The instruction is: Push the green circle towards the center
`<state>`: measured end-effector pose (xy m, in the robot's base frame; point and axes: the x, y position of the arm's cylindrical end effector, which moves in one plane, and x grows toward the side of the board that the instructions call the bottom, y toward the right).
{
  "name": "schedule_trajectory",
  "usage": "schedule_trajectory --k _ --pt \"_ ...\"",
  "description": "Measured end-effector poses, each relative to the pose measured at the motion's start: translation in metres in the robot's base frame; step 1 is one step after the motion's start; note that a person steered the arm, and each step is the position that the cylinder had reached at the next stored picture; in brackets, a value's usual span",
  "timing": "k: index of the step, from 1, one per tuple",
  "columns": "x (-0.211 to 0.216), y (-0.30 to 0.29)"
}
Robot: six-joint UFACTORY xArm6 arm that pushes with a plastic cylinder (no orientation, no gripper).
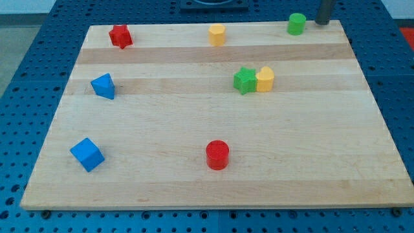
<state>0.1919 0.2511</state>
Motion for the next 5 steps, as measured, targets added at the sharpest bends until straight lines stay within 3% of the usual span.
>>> schedule_trajectory --k 3,5 --pt "0.002 -0.087" --pt "0.026 -0.114"
